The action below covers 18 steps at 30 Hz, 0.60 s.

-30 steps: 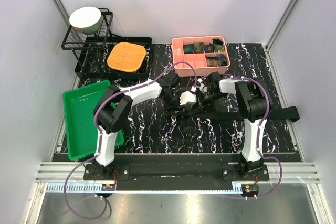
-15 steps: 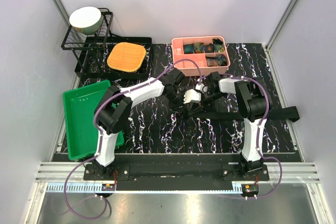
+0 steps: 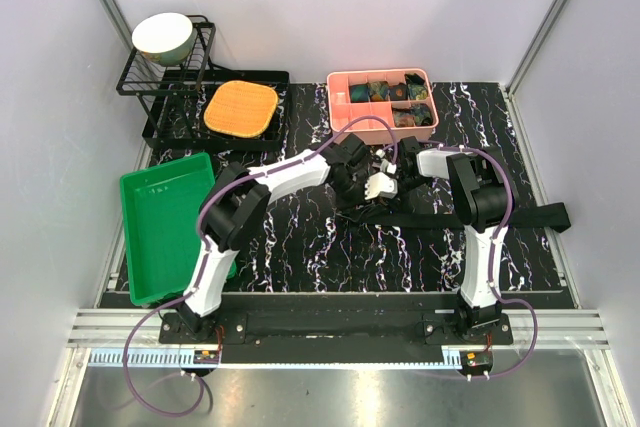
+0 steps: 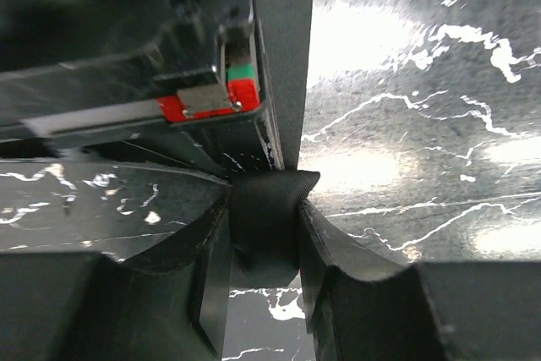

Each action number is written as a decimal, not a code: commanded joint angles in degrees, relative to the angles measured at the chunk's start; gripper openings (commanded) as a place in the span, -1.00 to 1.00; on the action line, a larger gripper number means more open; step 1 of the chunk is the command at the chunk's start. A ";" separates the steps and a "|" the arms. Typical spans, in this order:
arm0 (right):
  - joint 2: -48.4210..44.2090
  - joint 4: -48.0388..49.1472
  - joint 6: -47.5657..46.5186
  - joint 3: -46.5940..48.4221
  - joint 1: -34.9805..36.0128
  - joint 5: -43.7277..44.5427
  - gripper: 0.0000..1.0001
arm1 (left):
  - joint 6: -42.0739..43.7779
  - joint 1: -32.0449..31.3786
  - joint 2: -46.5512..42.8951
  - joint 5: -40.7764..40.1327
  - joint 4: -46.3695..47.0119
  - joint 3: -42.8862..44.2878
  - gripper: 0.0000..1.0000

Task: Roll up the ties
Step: Roll the tie at the center of the board.

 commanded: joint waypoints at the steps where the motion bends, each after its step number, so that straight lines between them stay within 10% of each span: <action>1: 1.51 0.64 -1.19 0.59 0.64 3.72 -1.00 | -0.60 -0.18 0.18 -1.52 -0.14 -0.25 -0.27; 18: -7.28 -6.39 -4.27 0.15 -3.22 -2.26 -0.58 | 1.07 0.17 1.50 -4.16 -2.51 -2.45 -0.35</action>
